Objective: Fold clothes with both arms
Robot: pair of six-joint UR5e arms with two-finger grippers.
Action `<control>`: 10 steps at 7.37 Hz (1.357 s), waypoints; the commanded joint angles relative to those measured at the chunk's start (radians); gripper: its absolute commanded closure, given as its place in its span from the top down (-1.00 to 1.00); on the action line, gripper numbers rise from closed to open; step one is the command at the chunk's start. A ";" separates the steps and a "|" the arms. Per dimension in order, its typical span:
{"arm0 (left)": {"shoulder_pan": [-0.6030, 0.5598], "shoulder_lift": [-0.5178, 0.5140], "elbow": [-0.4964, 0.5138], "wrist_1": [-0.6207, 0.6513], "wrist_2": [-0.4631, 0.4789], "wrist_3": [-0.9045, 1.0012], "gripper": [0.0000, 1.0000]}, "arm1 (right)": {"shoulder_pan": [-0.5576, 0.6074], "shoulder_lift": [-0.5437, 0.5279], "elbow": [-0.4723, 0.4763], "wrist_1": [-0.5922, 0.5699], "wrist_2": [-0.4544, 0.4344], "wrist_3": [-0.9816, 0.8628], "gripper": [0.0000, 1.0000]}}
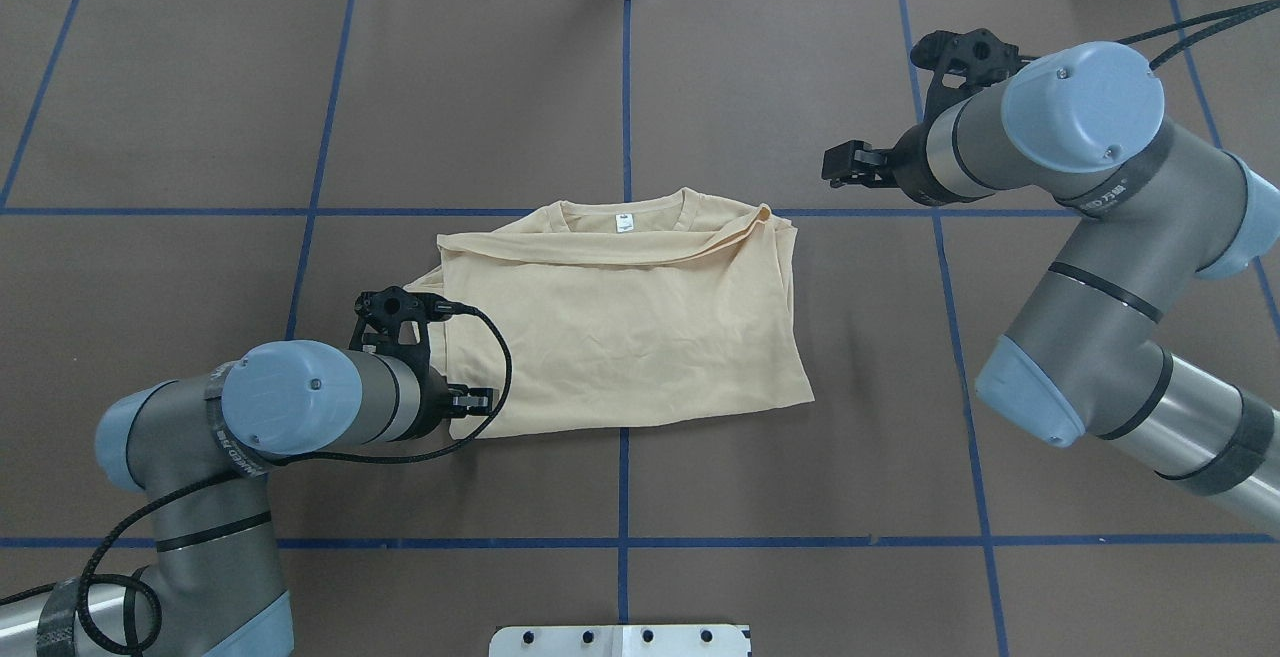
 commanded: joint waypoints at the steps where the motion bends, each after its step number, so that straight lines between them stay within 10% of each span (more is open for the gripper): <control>1: 0.000 0.001 -0.002 -0.029 -0.007 -0.001 -0.01 | -0.001 0.001 0.001 0.000 0.000 0.000 1.00; 8: 0.023 0.011 -0.006 -0.018 -0.003 -0.005 -0.18 | -0.003 0.008 0.001 0.000 -0.006 0.002 1.00; 10: 0.025 0.011 -0.007 -0.017 -0.001 -0.003 -1.00 | -0.003 0.008 -0.001 0.000 -0.006 0.002 1.00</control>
